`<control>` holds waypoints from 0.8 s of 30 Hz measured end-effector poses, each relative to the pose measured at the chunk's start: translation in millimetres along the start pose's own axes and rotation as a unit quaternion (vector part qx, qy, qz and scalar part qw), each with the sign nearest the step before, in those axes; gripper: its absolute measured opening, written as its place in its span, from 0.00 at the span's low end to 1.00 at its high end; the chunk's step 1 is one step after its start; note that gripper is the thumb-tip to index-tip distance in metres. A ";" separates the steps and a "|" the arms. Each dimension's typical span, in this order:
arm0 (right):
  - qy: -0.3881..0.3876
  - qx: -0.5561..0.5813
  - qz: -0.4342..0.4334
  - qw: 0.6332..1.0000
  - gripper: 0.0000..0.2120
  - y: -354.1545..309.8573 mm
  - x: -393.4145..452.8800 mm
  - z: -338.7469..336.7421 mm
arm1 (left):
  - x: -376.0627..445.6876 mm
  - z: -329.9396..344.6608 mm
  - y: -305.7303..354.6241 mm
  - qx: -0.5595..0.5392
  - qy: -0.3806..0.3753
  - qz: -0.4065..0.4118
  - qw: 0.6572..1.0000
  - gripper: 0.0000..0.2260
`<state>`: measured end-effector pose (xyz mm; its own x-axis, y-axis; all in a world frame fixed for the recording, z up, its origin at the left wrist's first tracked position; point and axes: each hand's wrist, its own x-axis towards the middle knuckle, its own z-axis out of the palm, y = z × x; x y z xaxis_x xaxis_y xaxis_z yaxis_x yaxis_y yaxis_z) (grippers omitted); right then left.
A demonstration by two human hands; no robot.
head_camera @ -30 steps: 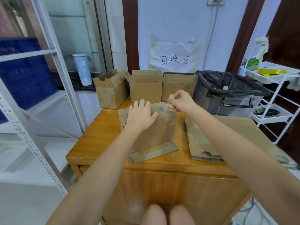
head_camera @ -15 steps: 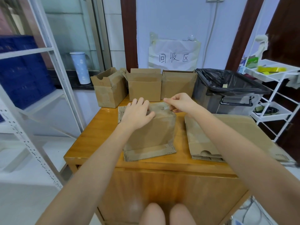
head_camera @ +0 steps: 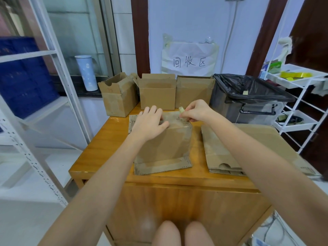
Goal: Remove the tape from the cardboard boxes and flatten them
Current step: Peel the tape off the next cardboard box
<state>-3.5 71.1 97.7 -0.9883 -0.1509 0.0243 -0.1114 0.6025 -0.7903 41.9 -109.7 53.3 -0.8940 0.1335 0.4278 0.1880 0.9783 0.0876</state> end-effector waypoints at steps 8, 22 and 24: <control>0.036 -0.053 -0.049 0.997 0.07 -5.1 0.4 5.2 | -1.0 -0.5 -1.0 -0.009 0.006 0.000 1.000 0.13; -0.013 -0.065 -0.028 0.997 0.14 -8.1 -2.4 3.4 | -1.4 -2.5 1.3 -0.011 -0.009 0.012 1.000 0.12; -0.022 -0.079 -0.026 0.996 0.15 -9.2 -2.7 3.5 | -1.7 -2.7 1.6 -0.014 -0.009 0.016 1.000 0.12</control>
<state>0.5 63.2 102.7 -0.9758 -0.2164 0.0328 -0.1801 0.7086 -0.6822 44.8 -108.8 55.1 -0.8940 0.1684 0.4151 0.2286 0.9684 0.0996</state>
